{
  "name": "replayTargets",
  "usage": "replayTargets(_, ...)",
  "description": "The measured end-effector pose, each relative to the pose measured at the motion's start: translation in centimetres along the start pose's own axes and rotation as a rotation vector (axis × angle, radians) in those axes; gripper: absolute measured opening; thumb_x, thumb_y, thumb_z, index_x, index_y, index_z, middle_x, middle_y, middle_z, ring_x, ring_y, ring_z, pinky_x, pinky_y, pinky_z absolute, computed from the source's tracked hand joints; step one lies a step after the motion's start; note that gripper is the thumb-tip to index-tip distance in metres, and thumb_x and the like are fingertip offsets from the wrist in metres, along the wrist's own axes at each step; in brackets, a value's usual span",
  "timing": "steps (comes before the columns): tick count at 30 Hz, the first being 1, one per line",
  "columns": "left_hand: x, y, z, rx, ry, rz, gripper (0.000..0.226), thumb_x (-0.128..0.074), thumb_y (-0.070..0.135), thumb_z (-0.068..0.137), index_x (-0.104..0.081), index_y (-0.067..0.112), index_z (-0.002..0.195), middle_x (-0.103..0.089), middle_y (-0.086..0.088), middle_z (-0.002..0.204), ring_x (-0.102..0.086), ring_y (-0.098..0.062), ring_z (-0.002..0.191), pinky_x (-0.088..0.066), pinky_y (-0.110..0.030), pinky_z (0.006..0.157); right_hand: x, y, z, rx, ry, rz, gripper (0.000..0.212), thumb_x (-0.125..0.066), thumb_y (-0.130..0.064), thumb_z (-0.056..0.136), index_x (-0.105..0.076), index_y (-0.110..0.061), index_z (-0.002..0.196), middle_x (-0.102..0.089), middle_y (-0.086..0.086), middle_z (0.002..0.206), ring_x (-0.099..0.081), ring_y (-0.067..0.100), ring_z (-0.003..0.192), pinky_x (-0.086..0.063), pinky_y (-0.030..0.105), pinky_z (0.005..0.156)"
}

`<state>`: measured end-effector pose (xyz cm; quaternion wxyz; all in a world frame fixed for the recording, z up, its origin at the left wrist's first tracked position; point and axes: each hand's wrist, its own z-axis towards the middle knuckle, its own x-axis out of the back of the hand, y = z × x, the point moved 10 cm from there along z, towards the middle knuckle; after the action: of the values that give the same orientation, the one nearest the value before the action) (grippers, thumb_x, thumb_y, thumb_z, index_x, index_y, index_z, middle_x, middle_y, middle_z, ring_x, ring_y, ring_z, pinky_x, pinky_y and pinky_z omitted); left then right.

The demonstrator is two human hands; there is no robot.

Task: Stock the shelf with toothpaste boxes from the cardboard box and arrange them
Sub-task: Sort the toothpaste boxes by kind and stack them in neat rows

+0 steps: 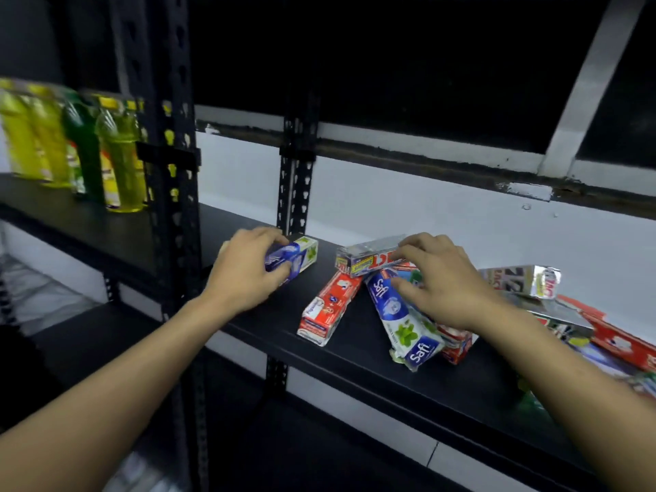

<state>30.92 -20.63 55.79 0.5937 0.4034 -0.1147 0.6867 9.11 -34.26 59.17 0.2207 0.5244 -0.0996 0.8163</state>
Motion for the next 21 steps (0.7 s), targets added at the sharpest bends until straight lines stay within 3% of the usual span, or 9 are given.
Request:
replayTargets(3,-1.8,-3.3,0.2,0.137,-0.025,-0.142,0.038,-0.071,0.044,0.079,-0.065,0.025,0.111,-0.067,0.006,0.117,-0.061,-0.018,0.103,-0.049,-0.036,0.089,-2.0,-1.6,2.0,0.019,-0.071,0.063,0.052,-0.056,-0.047,0.092,-0.046,-0.027,0.14,-0.041,-0.006,0.142,-0.036,0.019,0.13,-0.034,0.038,0.109)
replayTargets(5,-3.3,-5.5,0.4,0.264,-0.065,-0.282,0.033,-0.076,0.043,0.079,-0.067,0.028,0.107,-0.07,0.007,0.102,-0.065,-0.011,0.093,-0.053,-0.032,0.082,-3.6,-2.0,3.3,0.019,-0.136,0.114,0.059,-0.059,-0.049,0.091,-0.043,-0.026,0.143,-0.041,-0.004,0.146,-0.037,0.02,0.133,-0.034,0.04,0.11)
replayTargets(8,-4.3,-7.9,0.3,0.39,-0.017,-0.431,0.029,-0.077,0.043,0.079,-0.069,0.028,0.102,-0.07,0.012,0.095,-0.065,-0.002,0.09,-0.053,-0.029,0.081,-4.9,-1.6,5.2,-0.025,-0.154,0.21,0.062,-0.054,-0.058,0.09,-0.044,-0.025,0.143,-0.045,-0.004,0.147,-0.041,0.019,0.134,-0.035,0.038,0.11)
replayTargets(11,-4.5,-8.5,0.0,0.373,0.04,-0.445,0.028,-0.077,0.045,0.079,-0.071,0.029,0.1,-0.07,0.018,0.093,-0.063,0.007,0.089,-0.055,-0.026,0.082,-5.3,-1.6,6.8,-0.038,-0.113,0.22,0.062,-0.048,-0.062,0.091,-0.043,-0.029,0.144,-0.045,-0.004,0.149,-0.042,0.018,0.135,-0.035,0.037,0.11)
replayTargets(14,-4.7,-8.8,0.0,0.377,0.044,-0.469,0.031,-0.079,0.048,0.076,-0.071,0.03,0.1,-0.071,0.017,0.094,-0.065,0.006,0.087,-0.057,-0.027,0.079,-6.7,-2.0,7.8,-0.02,-0.201,0.177,0.064,-0.052,-0.06,0.09,-0.041,-0.029,0.145,-0.046,-0.002,0.148,-0.044,0.019,0.133,-0.037,0.041,0.11)
replayTargets(17,-4.8,-8.7,0.1,0.355,0.045,-0.474,0.033,-0.081,0.045,0.074,-0.069,0.03,0.1,-0.069,0.016,0.097,-0.066,0.002,0.086,-0.058,-0.029,0.076,-7.3,-1.6,8.3,-0.037,-0.274,0.205,0.054,-0.062,-0.045,0.089,-0.048,-0.03,0.139,-0.056,-0.002,0.137,-0.053,0.016,0.119,-0.044,0.037,0.101)
replayTargets(21,-4.5,-8.5,0.3,0.301,0.072,-0.458,0.033,-0.082,0.034,0.073,-0.069,0.026,0.102,-0.061,0.013,0.102,-0.06,0.003,0.089,-0.055,-0.029,0.082,-5.9,-1.0,8.1,-0.005,-0.241,0.176,0.042,-0.063,-0.032,0.088,-0.055,-0.031,0.129,-0.055,-0.007,0.12,-0.052,0.013,0.107,-0.044,0.032,0.093)
